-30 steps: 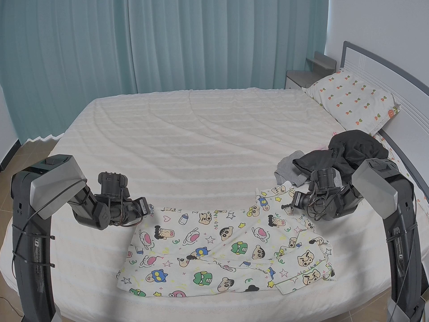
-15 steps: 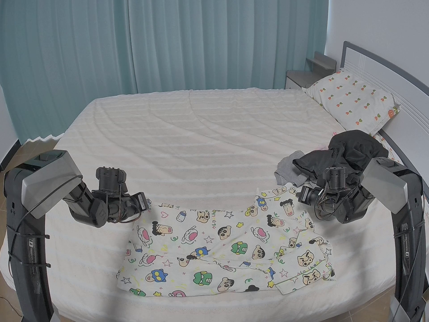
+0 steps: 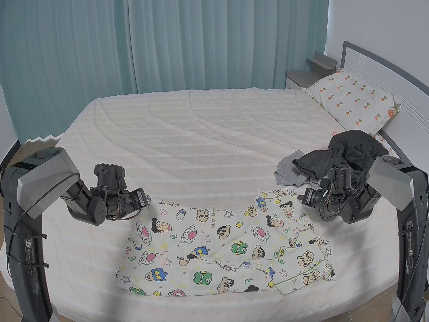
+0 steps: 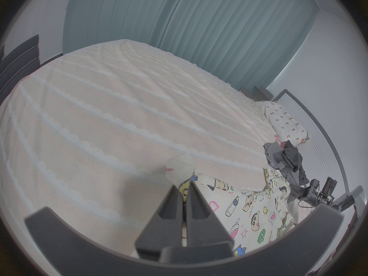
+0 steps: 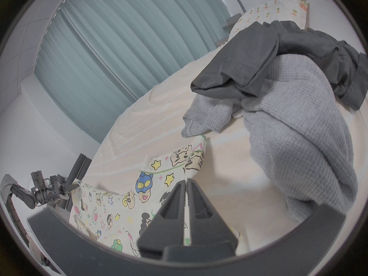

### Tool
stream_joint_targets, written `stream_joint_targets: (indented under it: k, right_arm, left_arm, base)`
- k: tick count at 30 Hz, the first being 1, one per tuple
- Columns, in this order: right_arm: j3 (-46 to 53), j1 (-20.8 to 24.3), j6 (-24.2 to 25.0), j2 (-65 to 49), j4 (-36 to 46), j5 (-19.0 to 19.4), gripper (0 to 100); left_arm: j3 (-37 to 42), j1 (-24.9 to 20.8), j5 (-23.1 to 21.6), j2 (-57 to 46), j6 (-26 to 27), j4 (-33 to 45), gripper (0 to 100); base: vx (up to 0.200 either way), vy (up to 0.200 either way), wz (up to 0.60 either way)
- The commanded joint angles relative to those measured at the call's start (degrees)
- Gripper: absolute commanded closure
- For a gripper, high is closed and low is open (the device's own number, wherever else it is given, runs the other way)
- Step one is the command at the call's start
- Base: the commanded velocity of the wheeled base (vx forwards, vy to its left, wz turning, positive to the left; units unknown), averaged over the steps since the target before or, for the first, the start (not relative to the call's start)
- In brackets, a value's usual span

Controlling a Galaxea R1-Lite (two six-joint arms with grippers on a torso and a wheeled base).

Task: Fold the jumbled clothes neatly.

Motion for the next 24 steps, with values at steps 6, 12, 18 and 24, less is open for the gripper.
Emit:
stream_joint_targets:
  k: [6,12,18,24]
  right_arm:
    - [-3.73,0.36,-1.79,2.74,3.89,0.78,0]
    - [-5.84,0.53,-2.23,4.41,4.16,1.22,0]
    - [-9.53,2.20,-2.40,6.52,6.00,1.39,100]
    - [-9.44,0.88,-2.49,5.82,6.18,4.29,100]
  left_arm:
    - [0.34,-0.01,0.01,0.01,0.00,-0.05,100]
    - [1.05,-0.01,0.01,-0.08,-0.09,-0.13,100]
    - [1.66,-0.01,0.01,-0.35,0.00,-0.13,100]
    - [2.01,-0.01,0.01,-0.43,0.00,-0.13,100]
  base:
    - [0.000,0.000,0.00]
    - [0.000,0.000,0.00]
    - [0.000,0.000,0.00]
    - [0.000,0.000,0.00]
